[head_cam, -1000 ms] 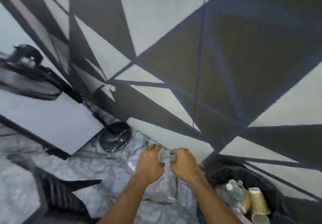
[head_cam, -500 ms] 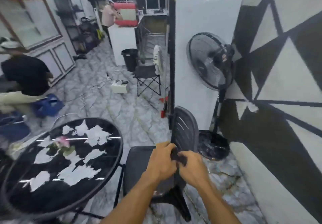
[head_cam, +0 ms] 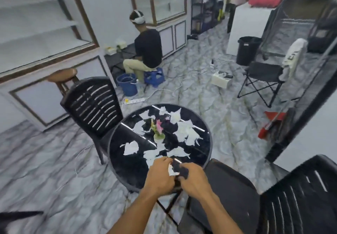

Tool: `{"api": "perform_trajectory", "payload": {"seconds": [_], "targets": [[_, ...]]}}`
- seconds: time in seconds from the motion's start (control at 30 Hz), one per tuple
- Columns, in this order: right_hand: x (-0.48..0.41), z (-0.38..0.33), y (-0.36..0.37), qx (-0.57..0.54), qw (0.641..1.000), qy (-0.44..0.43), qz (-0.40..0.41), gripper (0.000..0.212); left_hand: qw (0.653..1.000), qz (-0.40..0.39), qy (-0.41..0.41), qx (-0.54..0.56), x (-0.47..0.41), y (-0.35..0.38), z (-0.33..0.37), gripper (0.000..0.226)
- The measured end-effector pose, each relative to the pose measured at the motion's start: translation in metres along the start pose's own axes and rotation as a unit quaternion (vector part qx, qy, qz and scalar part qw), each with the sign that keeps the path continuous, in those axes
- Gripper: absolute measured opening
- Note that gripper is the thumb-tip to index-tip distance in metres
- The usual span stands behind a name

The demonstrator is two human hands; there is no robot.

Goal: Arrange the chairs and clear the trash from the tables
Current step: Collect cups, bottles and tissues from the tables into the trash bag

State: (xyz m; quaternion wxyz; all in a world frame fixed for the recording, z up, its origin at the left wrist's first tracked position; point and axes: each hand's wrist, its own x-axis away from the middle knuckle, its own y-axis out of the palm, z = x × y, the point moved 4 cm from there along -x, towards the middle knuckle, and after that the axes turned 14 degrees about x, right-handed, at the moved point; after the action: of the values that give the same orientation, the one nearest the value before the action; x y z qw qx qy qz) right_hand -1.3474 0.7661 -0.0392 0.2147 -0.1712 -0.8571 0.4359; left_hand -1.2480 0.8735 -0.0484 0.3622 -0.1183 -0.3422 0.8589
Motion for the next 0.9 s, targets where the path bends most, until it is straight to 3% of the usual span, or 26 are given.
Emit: {"api": "perform_trajectory", "payload": {"seconds": [0.13, 0.27, 0.4, 0.53, 0.6, 0.67, 0.87, 0.9], "targets": [[-0.074, 0.008, 0.017, 0.006, 0.998, -0.023, -0.051, 0.044, 0.994, -0.009, -0.097, -0.047, -0.039, 0.001, -0.049, 0.058], [-0.143, 0.019, 0.033, 0.046, 0.994, -0.052, -0.083, 0.052, 0.97, -0.091, -0.196, -0.113, -0.076, 0.003, -0.08, 0.099], [-0.183, 0.022, 0.057, 0.126, 0.981, -0.068, -0.129, 0.062, 0.953, -0.122, -0.242, -0.133, -0.102, 0.014, -0.106, 0.119], [-0.201, 0.024, 0.076, 0.157, 0.975, -0.074, -0.138, 0.043, 0.946, -0.134, -0.259, -0.138, -0.106, 0.036, -0.131, 0.093], [-0.205, 0.03, 0.082, 0.162, 0.976, -0.075, -0.129, 0.022, 0.962, -0.08, -0.24, -0.098, -0.106, 0.039, -0.133, 0.054], [-0.211, 0.039, 0.081, 0.113, 0.987, -0.035, -0.106, 0.014, 0.975, -0.029, -0.214, -0.049, -0.106, 0.036, -0.131, 0.007], [-0.226, 0.057, 0.047, -0.01, 0.998, 0.057, 0.029, 0.024, 0.969, 0.124, -0.209, 0.034, -0.102, 0.007, -0.132, 0.008], [-0.23, 0.06, 0.04, -0.021, 0.996, 0.069, 0.046, 0.023, 0.965, 0.138, -0.221, 0.034, -0.103, -0.001, -0.134, 0.02]]}}
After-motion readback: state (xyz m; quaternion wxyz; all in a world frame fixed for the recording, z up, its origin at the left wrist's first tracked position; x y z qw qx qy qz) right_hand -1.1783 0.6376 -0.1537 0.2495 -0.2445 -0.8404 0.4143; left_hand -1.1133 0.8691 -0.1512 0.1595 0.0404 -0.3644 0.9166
